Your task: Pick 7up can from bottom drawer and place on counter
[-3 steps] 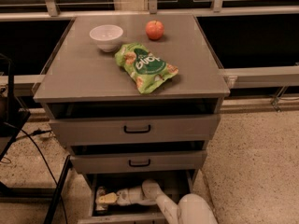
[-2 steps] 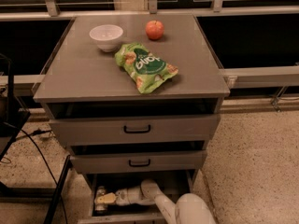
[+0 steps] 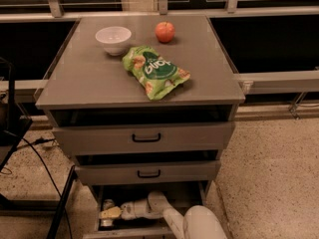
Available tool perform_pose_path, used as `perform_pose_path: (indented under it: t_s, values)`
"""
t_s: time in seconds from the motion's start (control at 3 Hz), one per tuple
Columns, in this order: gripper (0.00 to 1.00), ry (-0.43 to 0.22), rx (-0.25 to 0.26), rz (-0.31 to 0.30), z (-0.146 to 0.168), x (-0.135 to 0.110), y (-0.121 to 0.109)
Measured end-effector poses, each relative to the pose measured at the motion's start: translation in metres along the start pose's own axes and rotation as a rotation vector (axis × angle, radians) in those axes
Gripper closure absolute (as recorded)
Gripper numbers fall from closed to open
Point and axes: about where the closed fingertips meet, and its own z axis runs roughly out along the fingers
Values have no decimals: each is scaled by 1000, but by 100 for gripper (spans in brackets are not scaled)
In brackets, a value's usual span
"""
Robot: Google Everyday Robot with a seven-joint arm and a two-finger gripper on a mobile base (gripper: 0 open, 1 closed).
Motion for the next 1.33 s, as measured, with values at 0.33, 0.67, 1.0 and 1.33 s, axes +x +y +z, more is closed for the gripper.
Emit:
perform_pose_path:
  t_s: [0.33, 0.67, 1.0, 1.33]
  values:
    - [84, 0, 0, 0, 0, 0, 0]
    - [100, 0, 0, 0, 0, 0, 0]
    - [100, -1, -6, -4, 0, 0, -1]
    - [100, -5, -34, -22, 0, 0, -6]
